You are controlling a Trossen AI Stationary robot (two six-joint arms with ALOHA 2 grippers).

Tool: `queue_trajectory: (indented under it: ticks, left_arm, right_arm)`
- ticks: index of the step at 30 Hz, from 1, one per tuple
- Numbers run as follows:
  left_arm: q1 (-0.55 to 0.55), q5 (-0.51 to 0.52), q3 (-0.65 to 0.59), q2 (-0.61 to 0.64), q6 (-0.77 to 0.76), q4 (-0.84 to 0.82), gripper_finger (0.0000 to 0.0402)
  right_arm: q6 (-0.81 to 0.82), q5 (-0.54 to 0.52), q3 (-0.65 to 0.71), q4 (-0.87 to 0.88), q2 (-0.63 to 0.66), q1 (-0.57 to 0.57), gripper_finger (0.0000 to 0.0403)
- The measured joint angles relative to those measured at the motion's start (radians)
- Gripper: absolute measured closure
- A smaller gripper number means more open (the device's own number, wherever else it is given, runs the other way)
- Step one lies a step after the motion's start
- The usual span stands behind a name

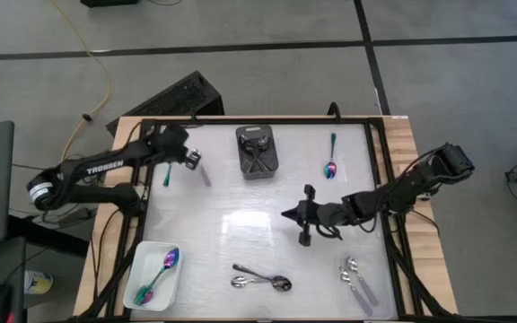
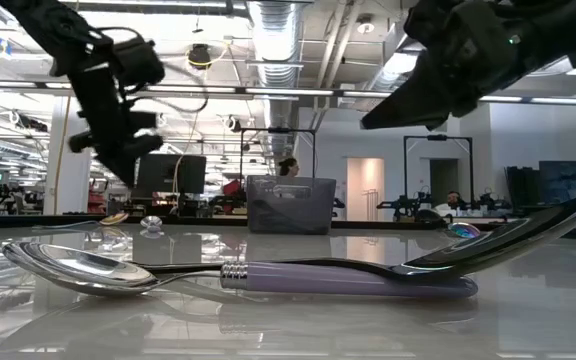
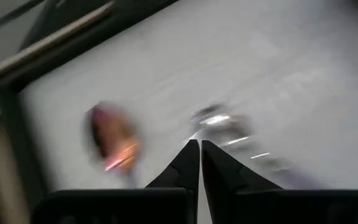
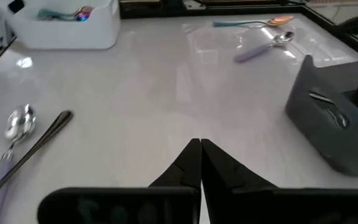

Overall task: Sort silverware by color (type)
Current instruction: Put the blue spoon into the white bin

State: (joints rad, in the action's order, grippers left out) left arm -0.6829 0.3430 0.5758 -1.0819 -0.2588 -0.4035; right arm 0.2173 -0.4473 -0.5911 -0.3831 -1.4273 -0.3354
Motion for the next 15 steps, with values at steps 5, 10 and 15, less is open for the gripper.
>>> queue_trajectory:
  ticks: [5,10,15]
  left_arm:
    - [-0.115,-0.02,0.0,-0.005,-0.032,-0.096,0.0364]
    - [-0.128,-0.03,-0.001,-0.005,-0.053,-0.17,0.031]
    - [-0.116,-0.032,-0.027,-0.015,-0.077,-0.162,0.0262]
  right_arm:
    - [-0.007,0.001,0.0,0.049,0.0,-0.034,0.0375]
    - [-0.008,0.005,0.0,0.121,0.0,-0.068,0.0374]
    - [-0.022,0.005,0.0,0.156,0.0,-0.077,0.0373]
